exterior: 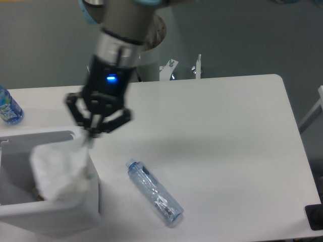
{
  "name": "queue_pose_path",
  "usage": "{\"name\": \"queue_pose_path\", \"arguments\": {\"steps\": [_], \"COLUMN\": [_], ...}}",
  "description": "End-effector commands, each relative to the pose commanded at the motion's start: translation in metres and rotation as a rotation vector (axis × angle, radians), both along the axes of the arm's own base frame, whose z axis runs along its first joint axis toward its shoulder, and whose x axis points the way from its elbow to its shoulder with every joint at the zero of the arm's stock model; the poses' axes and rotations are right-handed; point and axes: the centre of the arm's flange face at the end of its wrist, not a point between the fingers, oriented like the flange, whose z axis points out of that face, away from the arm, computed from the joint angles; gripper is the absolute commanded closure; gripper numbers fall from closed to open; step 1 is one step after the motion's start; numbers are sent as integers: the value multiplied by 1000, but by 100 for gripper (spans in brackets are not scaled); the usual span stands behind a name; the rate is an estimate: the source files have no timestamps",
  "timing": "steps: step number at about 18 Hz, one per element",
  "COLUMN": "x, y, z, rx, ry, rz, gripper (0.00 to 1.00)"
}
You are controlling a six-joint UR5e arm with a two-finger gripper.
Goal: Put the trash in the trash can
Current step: 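Carry the bag over the white bin and release it inside, then move the gripper back and lower it over the clear water bottle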
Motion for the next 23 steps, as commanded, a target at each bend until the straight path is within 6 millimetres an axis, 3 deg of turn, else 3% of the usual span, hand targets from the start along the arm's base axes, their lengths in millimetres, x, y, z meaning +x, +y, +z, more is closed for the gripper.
{"name": "queue_pose_path", "arguments": {"steps": [1,2,5,8,11,12,14,17,22,23], "x": [5,7,6,0,-47,-69,-118,-167,-242,-248], "y": [2,3,2,-1,-9,-7,4,4,8,10], "z": [-1,1,14,11,26,22,-2,-45,-164,-179], "rx": [4,17,40,34,49,42,6,-78,-269,-287], "ry": [7,22,12,2,-29,-49,-73,-55,-55,-63], "rz": [-17,-28,7,27,156,205,287,377,468,467], "gripper": [61,4,0,0,0,0,0,0,0,0]}}
